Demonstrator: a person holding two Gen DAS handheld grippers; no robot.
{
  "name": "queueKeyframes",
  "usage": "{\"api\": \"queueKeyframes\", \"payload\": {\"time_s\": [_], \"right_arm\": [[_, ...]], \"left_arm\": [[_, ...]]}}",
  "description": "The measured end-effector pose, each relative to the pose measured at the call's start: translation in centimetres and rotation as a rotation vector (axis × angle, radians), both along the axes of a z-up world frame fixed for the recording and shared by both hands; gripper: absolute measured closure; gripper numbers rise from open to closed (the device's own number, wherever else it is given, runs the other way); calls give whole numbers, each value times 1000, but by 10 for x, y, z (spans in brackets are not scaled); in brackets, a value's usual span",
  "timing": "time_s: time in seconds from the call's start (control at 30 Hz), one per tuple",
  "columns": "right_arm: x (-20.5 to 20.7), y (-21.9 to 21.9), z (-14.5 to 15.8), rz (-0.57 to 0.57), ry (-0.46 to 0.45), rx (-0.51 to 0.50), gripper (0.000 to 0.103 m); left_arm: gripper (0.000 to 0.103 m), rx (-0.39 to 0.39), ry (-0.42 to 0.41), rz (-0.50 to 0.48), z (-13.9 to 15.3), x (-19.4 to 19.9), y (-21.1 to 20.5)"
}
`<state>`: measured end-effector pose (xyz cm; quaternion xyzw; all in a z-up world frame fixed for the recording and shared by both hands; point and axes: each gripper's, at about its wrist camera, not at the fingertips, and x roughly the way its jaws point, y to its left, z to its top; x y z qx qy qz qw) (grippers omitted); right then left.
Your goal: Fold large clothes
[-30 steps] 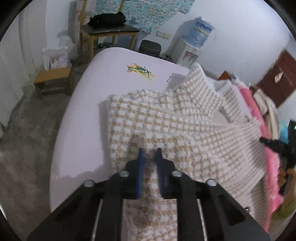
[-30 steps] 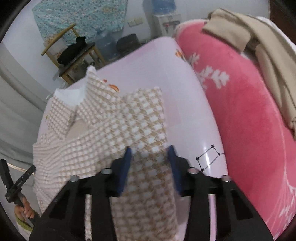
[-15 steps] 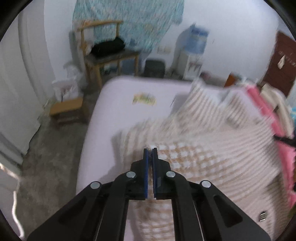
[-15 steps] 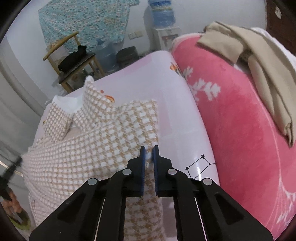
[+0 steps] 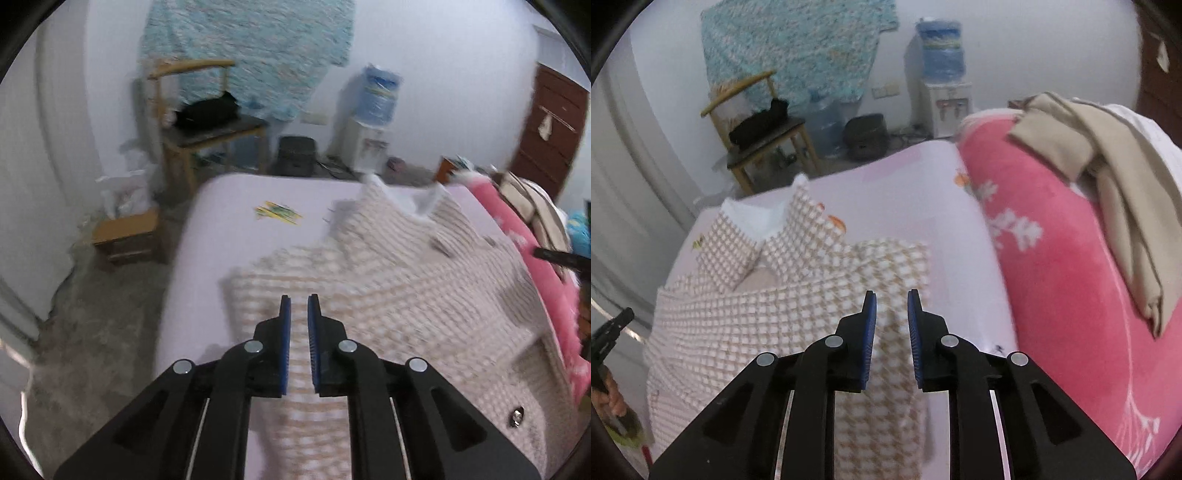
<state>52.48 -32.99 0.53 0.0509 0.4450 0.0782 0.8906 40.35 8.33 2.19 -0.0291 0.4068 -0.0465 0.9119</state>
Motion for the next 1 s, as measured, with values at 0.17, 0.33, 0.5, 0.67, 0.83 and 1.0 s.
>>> {"api": "queueKeyframes", "payload": {"time_s": [0.17,0.33,0.5,0.67,0.83,1.0], "right_arm": [[31,9,-48,-39,130,-69,89],[12,20,-23,-32,85,-138,83],[-46,56,-17,142,24,-180,66],[-55,62,-49,141,81,-240,61],[-103,58,-8,71,23,-207,48],[-182,59,5,83,1,-167,35]], "left_arm": [[94,52,179,32,-50,18,-10],[94,14,116,33,-35,0,0],[80,-2,85,-38,-21,-18,-10],[70,78,153,-19,-44,-16,-24],[54,28,145,-6,-17,-35,-24],[38,47,115,-66,0,-96,-39]]}}
